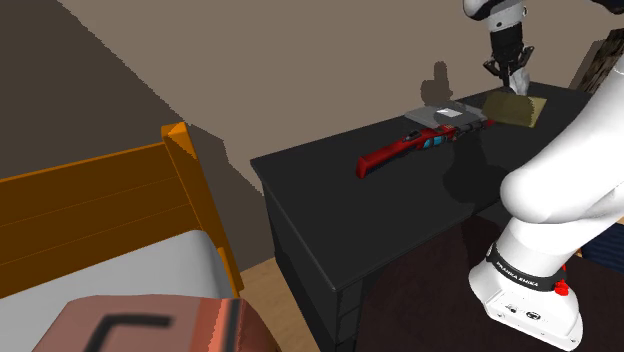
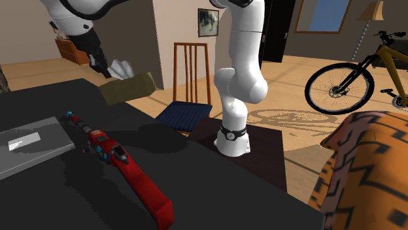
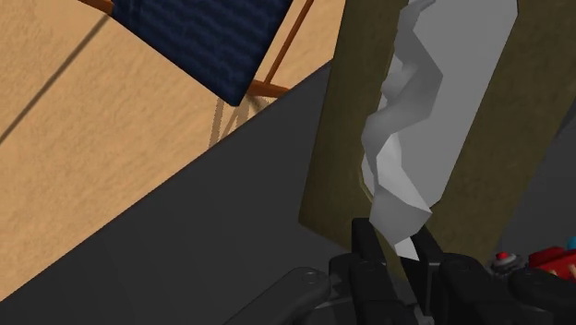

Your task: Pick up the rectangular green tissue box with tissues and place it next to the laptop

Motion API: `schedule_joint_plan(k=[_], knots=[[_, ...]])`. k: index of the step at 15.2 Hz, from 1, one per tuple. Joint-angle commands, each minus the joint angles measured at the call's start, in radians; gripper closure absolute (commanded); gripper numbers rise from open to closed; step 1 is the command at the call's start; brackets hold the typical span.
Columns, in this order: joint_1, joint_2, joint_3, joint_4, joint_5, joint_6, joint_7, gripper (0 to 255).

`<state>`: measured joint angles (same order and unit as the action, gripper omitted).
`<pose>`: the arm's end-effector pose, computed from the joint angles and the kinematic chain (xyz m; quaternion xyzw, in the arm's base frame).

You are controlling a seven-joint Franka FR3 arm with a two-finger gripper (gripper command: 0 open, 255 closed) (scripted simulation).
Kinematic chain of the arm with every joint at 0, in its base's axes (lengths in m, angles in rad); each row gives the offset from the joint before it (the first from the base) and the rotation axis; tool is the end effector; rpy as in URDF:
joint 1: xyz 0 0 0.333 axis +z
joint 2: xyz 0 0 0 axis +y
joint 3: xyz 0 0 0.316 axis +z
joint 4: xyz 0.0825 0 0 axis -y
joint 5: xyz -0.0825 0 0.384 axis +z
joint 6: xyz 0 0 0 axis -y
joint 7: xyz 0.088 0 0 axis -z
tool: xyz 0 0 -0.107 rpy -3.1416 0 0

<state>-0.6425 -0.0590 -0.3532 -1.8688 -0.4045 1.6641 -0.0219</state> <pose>0.2530 -0.4682 0.5289 0.8813 -0.4274 -0.1551 0.1289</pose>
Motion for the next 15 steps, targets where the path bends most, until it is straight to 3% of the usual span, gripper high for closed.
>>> schedule_joint_plan(k=[1, 9, 15], knots=[[-0.019, 0.040, -0.022, 0.025, 0.006, 0.029, -0.037, 255], [-0.127, 0.294, -0.096, 0.246, 0.096, 0.112, -0.215, 255], [-0.248, 0.521, -0.110, 0.497, 0.194, 0.116, -0.343, 255]])
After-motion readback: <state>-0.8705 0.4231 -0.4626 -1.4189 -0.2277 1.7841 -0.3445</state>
